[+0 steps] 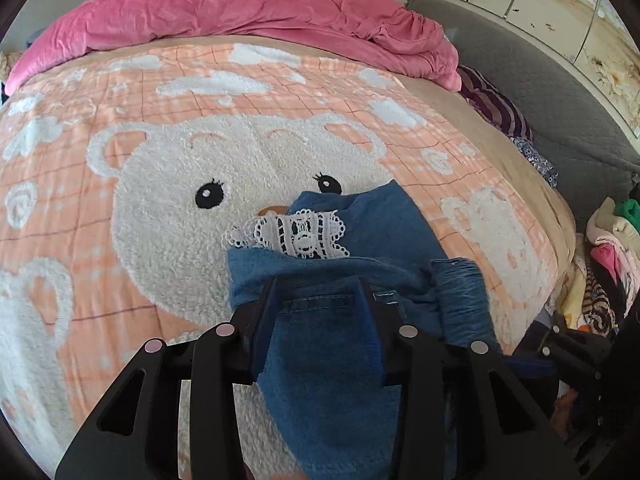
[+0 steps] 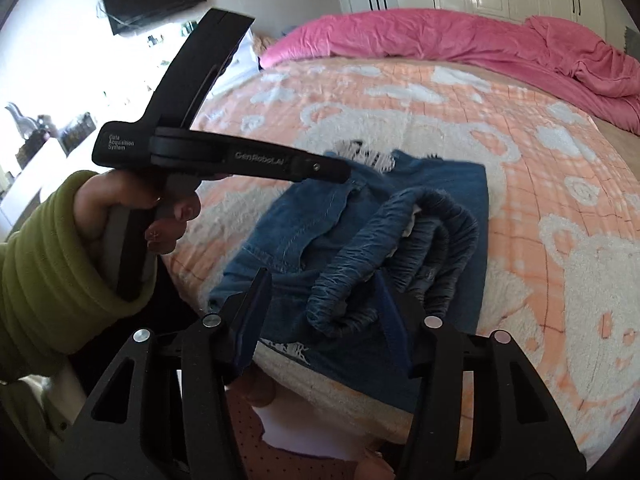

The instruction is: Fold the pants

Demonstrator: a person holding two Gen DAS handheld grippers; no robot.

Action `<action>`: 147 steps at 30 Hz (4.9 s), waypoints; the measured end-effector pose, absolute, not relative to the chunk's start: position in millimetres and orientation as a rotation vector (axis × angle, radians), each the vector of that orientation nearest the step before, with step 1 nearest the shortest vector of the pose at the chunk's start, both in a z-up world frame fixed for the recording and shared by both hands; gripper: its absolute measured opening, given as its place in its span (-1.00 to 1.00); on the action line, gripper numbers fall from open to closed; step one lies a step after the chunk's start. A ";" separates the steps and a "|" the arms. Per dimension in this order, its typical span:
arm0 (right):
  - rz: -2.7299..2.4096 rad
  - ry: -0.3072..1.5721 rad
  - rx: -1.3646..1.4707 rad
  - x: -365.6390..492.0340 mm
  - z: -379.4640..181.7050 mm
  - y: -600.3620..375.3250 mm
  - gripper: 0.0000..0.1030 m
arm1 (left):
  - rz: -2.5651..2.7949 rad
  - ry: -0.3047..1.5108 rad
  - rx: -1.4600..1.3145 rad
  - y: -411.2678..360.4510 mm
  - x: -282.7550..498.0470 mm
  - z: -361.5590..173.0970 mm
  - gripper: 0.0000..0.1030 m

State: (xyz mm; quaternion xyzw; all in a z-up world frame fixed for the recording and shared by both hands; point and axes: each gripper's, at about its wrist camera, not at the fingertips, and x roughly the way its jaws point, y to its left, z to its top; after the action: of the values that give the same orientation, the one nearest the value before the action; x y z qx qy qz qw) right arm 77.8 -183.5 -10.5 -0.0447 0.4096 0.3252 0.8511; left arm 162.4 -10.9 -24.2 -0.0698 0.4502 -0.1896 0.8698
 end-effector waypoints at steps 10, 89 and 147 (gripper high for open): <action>0.644 0.926 -0.156 82.9 -29.5 -195.6 -0.77 | -0.402 0.919 -0.181 -4.3 181.9 -45.1 -0.25; 0.717 0.884 -0.175 168.3 43.0 -190.6 -0.10 | -0.507 0.982 -0.244 1.1 106.6 -31.6 0.13; 0.490 0.656 -0.050 116.3 63.9 -235.6 0.44 | -0.426 0.922 -0.108 -30.2 71.1 -17.4 0.50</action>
State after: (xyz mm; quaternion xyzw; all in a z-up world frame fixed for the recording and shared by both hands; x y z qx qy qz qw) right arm 116.3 -235.6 63.9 -0.0242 0.3189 0.2383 0.9170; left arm 71.1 -30.2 -17.4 -0.0516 0.4411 -0.2037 0.8725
